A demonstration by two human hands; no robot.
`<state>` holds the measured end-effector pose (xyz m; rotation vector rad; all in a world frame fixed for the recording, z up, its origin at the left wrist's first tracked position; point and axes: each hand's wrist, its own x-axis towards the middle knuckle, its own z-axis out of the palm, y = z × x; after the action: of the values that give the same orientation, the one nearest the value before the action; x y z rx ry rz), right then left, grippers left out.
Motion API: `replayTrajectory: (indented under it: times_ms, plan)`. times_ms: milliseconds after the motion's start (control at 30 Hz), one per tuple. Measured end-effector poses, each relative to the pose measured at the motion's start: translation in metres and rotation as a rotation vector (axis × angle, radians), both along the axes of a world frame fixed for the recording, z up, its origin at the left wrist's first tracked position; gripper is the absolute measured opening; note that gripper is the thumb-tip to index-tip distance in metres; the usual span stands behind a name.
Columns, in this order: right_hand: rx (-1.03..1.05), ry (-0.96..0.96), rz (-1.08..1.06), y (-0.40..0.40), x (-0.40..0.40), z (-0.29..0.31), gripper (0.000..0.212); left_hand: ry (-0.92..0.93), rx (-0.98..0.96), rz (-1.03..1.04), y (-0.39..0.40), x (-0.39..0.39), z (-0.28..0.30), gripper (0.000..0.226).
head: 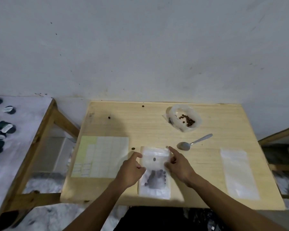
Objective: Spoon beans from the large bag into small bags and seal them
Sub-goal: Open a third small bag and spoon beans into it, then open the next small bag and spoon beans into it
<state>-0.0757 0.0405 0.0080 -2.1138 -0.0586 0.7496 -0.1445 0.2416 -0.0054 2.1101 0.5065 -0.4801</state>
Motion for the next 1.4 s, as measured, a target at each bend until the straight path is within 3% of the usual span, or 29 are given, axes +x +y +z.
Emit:
replayTrajectory:
  times_ms: [233,367,533,733,900,1067,1267,1400]
  plan:
    - [-0.018,-0.12,0.013,-0.001,-0.002,-0.005,0.063,0.065,0.073,-0.058,0.007,0.005,0.007,0.047]
    - [-0.048,-0.207,-0.109,-0.018,0.008,0.0,0.045,-0.1,0.094,-0.045,0.0,0.03,0.024,0.028]
    - [-0.136,-0.286,-0.274,-0.067,0.029,0.002,0.044,-0.181,-0.161,-0.157,-0.053,0.078,0.036,0.012]
    - [-0.321,-0.226,-0.473,-0.149,0.027,0.002,0.053,-0.054,-0.332,-0.349,-0.156,0.114,0.023,0.014]
    - [-0.583,-0.061,-0.592,-0.196,0.009,-0.005,0.062,-0.028,-0.187,-0.667,-0.216,0.116,0.01,0.04]
    - [-0.649,0.079,-0.632,-0.208,-0.004,-0.012,0.066,-0.067,0.206,-1.078,-0.243,0.112,-0.003,0.055]
    - [-0.541,0.042,-0.754,-0.213,-0.002,-0.018,0.058,-0.092,0.316,-1.142,-0.244,0.11,-0.005,0.051]
    - [-0.437,-0.08,-0.83,-0.216,-0.001,-0.019,0.038,-0.072,0.279,-1.141,-0.24,0.114,-0.002,0.054]
